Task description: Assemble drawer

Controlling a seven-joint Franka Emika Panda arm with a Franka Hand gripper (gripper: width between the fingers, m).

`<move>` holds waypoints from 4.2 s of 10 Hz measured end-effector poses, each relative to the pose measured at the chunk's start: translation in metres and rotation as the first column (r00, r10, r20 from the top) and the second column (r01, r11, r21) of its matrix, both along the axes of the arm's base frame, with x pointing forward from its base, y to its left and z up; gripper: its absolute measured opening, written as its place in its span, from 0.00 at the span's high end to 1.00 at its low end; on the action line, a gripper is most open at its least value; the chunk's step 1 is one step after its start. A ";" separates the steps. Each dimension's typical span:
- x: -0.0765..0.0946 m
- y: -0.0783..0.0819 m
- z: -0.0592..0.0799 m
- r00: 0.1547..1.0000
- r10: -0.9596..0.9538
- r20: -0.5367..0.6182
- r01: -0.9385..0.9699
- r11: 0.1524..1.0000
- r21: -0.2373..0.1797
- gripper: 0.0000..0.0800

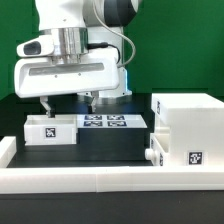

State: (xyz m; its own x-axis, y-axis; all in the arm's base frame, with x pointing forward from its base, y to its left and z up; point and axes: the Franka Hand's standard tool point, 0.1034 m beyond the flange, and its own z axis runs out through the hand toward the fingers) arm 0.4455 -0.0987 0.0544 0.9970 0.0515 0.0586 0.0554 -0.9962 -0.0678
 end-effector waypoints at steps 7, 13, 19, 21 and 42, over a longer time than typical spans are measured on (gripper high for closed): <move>-0.042 0.002 -0.043 0.998 0.044 0.043 -0.042 0.998 -0.040 0.19; -0.044 0.003 -0.048 0.997 0.058 0.041 -0.057 0.998 -0.039 0.68; -0.037 0.010 -0.047 0.997 0.067 0.045 -0.066 0.997 -0.038 0.95; -0.020 0.029 -0.039 0.996 0.078 0.049 -0.077 0.997 -0.029 0.95; 0.052 0.069 -0.011 0.225 0.974 -0.011 -0.967 0.222 -0.122 0.95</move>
Offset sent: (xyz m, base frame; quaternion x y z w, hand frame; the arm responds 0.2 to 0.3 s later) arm -0.0265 0.0000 -0.0213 -0.0176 0.0276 -0.0118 0.9994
